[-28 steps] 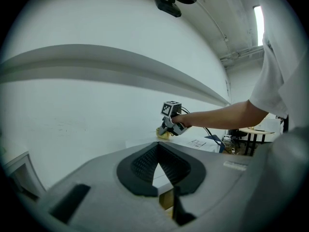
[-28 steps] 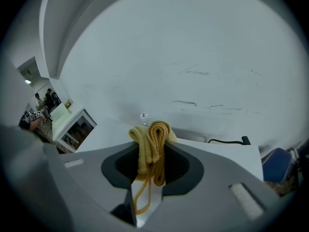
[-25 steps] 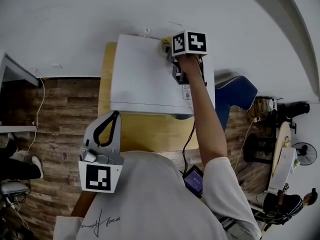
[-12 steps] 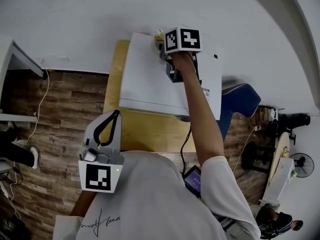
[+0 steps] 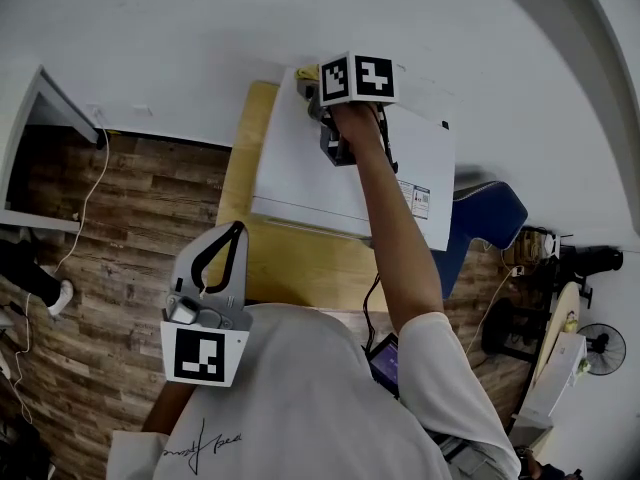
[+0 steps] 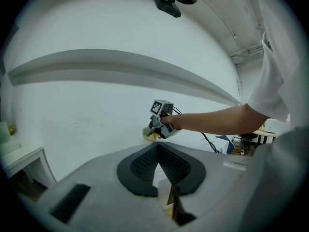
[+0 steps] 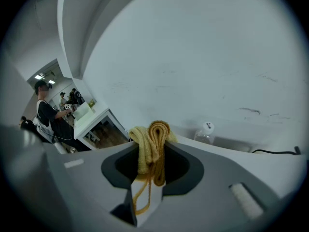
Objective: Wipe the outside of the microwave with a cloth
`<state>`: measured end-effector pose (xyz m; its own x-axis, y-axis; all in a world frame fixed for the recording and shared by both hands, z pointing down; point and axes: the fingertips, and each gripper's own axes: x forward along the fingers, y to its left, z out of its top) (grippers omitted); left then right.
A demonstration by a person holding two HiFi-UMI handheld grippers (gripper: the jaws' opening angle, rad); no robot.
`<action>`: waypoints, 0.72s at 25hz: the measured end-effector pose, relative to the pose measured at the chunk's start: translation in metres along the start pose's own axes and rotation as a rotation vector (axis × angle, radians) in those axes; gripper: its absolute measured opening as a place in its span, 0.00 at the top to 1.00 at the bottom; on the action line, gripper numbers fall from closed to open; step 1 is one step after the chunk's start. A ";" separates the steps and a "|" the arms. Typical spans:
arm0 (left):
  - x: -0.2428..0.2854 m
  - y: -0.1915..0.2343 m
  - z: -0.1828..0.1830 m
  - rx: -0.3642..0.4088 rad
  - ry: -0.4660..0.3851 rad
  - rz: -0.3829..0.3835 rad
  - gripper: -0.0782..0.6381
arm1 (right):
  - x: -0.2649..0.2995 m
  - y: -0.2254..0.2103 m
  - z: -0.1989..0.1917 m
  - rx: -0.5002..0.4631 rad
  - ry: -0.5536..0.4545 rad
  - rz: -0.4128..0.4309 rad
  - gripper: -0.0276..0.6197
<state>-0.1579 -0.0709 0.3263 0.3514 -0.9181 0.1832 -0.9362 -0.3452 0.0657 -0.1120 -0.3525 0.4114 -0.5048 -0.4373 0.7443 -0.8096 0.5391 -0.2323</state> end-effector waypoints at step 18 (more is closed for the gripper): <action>0.014 -0.054 0.006 0.029 -0.005 -0.095 0.90 | -0.091 -0.029 -0.023 0.113 -0.077 0.173 0.78</action>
<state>-0.1021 -0.0667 0.3193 0.4388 -0.8818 0.1731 -0.8982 -0.4363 0.0539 -0.0359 -0.3124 0.3649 -0.6569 -0.4015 0.6382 -0.7352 0.5286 -0.4243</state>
